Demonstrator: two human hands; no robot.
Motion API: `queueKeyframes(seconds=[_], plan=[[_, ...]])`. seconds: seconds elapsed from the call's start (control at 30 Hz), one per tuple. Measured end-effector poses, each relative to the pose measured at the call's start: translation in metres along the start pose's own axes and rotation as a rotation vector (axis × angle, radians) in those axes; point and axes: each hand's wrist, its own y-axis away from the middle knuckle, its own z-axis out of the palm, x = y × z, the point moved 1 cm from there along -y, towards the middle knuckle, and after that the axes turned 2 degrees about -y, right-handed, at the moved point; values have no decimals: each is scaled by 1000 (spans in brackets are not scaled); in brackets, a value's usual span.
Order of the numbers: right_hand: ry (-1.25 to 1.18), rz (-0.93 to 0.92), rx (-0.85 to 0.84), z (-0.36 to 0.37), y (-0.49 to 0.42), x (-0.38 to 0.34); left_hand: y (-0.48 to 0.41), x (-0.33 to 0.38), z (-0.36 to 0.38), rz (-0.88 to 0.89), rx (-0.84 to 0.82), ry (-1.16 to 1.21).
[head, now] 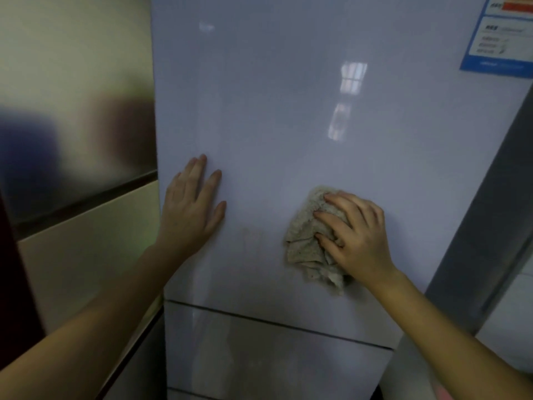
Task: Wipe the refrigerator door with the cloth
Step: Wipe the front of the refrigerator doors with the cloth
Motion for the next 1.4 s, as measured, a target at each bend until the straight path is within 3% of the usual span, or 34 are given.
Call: queueKeyframes(seconds=[0.23,0.67,1.13,1.4], plan=[[16,-76,-27,-1,-7,0,1,-1,4,-5,-7,13],[32,131,92,-10,-24,10,9,-13,5,68,-10,-9],[4,18,2,12,-21,-16,9,-13,5,57,-24,11],[3,-199,-143,14,9,-17,8,-13,4,52,-24,26]])
